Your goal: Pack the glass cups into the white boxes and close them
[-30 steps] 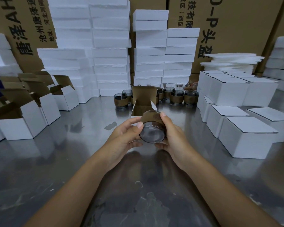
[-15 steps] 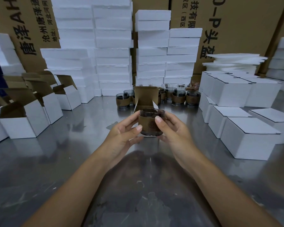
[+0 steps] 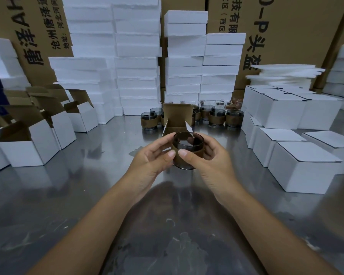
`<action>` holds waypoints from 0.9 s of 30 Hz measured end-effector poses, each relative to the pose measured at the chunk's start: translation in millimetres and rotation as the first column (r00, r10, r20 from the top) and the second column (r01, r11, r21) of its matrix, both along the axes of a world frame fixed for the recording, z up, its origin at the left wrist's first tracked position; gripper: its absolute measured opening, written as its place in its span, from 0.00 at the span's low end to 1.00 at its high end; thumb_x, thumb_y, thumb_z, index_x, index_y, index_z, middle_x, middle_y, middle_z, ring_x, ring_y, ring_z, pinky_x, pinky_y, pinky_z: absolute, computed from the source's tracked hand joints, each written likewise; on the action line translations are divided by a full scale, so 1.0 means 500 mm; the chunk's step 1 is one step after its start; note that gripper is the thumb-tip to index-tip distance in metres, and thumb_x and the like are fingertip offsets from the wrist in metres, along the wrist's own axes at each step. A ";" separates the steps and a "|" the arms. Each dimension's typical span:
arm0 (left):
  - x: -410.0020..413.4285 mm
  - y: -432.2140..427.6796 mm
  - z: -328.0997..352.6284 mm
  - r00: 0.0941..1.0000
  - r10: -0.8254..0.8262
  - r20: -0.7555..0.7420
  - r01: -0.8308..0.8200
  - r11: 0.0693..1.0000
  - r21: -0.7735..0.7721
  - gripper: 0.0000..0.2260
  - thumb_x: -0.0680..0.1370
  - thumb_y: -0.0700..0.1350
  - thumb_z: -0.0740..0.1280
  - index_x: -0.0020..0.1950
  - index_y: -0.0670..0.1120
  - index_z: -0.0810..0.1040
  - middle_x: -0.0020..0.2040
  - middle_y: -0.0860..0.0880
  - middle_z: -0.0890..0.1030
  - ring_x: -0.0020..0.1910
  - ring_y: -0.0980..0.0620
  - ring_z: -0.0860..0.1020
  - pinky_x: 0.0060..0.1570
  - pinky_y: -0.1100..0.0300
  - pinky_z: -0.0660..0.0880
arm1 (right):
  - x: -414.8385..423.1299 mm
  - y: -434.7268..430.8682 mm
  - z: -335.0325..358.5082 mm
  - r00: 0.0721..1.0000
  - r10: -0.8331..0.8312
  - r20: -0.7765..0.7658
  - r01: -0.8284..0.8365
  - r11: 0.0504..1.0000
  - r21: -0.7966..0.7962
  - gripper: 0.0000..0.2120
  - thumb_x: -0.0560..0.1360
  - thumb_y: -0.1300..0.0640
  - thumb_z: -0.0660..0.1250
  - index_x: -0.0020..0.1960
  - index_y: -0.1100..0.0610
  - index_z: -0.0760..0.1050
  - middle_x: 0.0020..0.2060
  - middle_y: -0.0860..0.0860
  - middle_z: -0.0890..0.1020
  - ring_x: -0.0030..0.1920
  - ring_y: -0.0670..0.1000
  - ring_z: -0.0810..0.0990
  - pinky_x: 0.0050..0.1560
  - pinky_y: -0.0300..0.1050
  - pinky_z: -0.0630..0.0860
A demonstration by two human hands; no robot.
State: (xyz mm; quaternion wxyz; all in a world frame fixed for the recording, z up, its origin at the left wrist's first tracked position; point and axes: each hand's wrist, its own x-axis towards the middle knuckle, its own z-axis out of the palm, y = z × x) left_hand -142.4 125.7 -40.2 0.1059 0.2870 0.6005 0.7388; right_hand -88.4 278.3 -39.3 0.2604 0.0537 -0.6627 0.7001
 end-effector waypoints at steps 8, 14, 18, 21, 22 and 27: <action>-0.005 0.016 -0.005 0.885 0.323 -0.336 -0.428 0.849 -0.310 0.17 0.79 0.49 0.62 0.66 0.62 0.69 0.50 0.50 0.74 0.49 0.53 0.76 0.40 0.75 0.73 | 0.000 0.005 0.010 0.985 -0.167 -0.039 0.166 0.986 -0.033 0.19 0.63 0.55 0.78 0.48 0.44 0.74 0.43 0.37 0.82 0.48 0.34 0.79 0.43 0.25 0.73; -0.004 0.032 -0.017 0.860 0.251 -0.443 -0.463 0.748 -0.475 0.27 0.78 0.50 0.63 0.74 0.59 0.56 0.56 0.51 0.68 0.44 0.59 0.73 0.41 0.71 0.70 | 0.007 -0.002 0.016 0.989 -0.125 -0.076 0.123 0.992 -0.031 0.18 0.64 0.56 0.77 0.50 0.45 0.74 0.41 0.34 0.82 0.47 0.33 0.80 0.43 0.26 0.73; -0.003 0.030 -0.013 0.754 0.319 -0.574 -0.605 0.678 -0.418 0.19 0.78 0.48 0.64 0.68 0.58 0.66 0.55 0.52 0.67 0.47 0.55 0.73 0.41 0.72 0.68 | 0.015 -0.010 0.020 0.990 -0.106 -0.094 0.105 0.994 -0.013 0.21 0.60 0.48 0.76 0.51 0.45 0.74 0.43 0.35 0.82 0.48 0.34 0.80 0.44 0.26 0.74; -0.004 0.030 -0.006 0.648 0.385 -0.657 -0.716 0.602 -0.354 0.10 0.77 0.48 0.65 0.58 0.58 0.73 0.53 0.52 0.67 0.49 0.56 0.71 0.40 0.75 0.65 | 0.019 -0.014 0.022 0.990 -0.107 -0.097 0.110 0.993 0.034 0.23 0.59 0.42 0.74 0.52 0.42 0.73 0.46 0.32 0.81 0.52 0.35 0.79 0.51 0.30 0.75; -0.003 0.029 -0.004 0.638 0.386 -0.667 -0.721 0.604 -0.341 0.08 0.77 0.48 0.66 0.55 0.58 0.73 0.53 0.52 0.67 0.49 0.56 0.71 0.40 0.75 0.65 | 0.019 -0.014 0.021 0.989 -0.110 -0.104 0.115 0.992 0.045 0.23 0.60 0.43 0.75 0.53 0.42 0.73 0.48 0.34 0.81 0.53 0.37 0.79 0.53 0.32 0.75; 0.011 0.028 -0.002 0.635 0.255 -0.729 -0.657 0.675 -0.336 0.07 0.77 0.47 0.66 0.51 0.58 0.73 0.46 0.53 0.70 0.46 0.54 0.71 0.42 0.65 0.69 | 0.020 -0.018 0.020 0.979 -0.130 -0.158 0.147 0.984 0.101 0.22 0.65 0.50 0.77 0.56 0.44 0.73 0.51 0.40 0.80 0.55 0.33 0.76 0.48 0.21 0.69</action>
